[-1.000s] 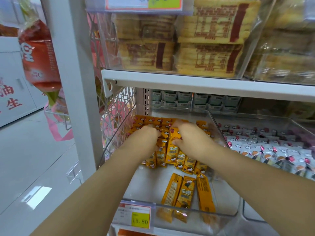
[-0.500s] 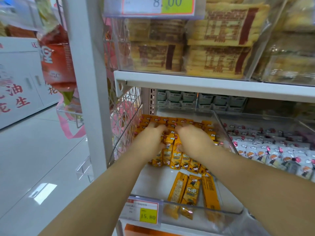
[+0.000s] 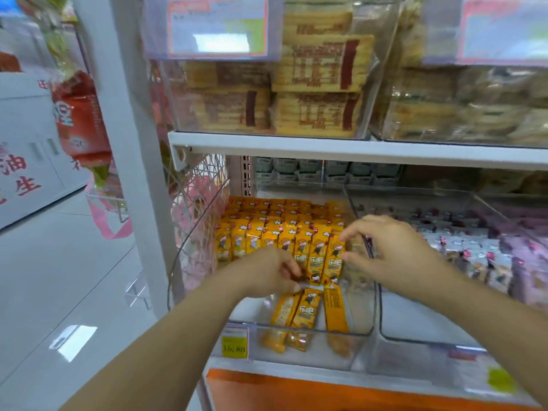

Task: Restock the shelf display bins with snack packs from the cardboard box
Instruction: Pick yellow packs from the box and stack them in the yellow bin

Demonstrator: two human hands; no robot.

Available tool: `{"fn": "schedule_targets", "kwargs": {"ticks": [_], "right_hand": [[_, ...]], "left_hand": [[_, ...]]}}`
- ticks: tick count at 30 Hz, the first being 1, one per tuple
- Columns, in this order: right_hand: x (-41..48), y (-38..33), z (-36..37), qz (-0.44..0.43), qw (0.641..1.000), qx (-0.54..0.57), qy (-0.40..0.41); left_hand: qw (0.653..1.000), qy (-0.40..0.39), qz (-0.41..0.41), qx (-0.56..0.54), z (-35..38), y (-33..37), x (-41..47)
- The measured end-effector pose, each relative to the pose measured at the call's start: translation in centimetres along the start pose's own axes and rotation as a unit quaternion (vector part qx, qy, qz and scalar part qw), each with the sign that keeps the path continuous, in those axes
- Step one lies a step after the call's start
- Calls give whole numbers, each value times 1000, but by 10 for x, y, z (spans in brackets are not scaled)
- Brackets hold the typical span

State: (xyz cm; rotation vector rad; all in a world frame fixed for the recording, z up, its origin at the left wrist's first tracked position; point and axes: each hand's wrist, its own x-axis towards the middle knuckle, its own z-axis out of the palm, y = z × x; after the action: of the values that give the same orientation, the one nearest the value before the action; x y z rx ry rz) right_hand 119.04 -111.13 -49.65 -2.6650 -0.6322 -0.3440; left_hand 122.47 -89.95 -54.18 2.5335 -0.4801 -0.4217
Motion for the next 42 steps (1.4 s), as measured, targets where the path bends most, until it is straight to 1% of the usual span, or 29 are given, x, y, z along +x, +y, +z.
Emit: {"fn": "schedule_targets", "kwargs": {"ticks": [3,6,8,11,12,15,17,22,26,28,30,32,34,37,42], "right_hand": [[-12,12,10,-16,999,50,1],[-12,16,12,-19,997,78,6],[-11,18,10,-17,995,98,-7],[-10,22,7,-10,990,136,-28],[-10,23,7,-12,990,138,-30],[-9,25,9,-24,991,130,-26],[-9,26,10,-22,991,133,-26],[-11,24,10,-23,989,144,-22],[-11,24,10,-23,988,153,-28],[-11,24,10,-24,987,153,-28],[-10,24,11,-25,988,152,-29],[-10,25,11,-22,987,154,-28],[-10,25,12,-18,987,156,-27],[-11,24,12,-15,987,157,-30],[-11,21,10,-10,987,157,-35]], "left_hand": [[998,-30,-3,48,10,13,15],[997,-41,2,68,21,28,27],[994,-48,-1,100,29,39,31],[981,-75,-14,181,37,51,36],[980,-81,-17,180,37,51,37],[987,-102,-18,119,29,41,39],[988,-114,-14,103,21,30,36],[987,-99,5,130,19,15,29],[982,-136,7,131,28,17,35],[985,-129,-9,110,25,14,37],[991,-105,-32,79,16,8,34],[987,-108,-53,105,4,1,28],[979,-133,-92,124,-2,-4,20],[979,-143,-138,50,-1,-9,13],[979,-123,-143,-77,-1,-12,4]]}}
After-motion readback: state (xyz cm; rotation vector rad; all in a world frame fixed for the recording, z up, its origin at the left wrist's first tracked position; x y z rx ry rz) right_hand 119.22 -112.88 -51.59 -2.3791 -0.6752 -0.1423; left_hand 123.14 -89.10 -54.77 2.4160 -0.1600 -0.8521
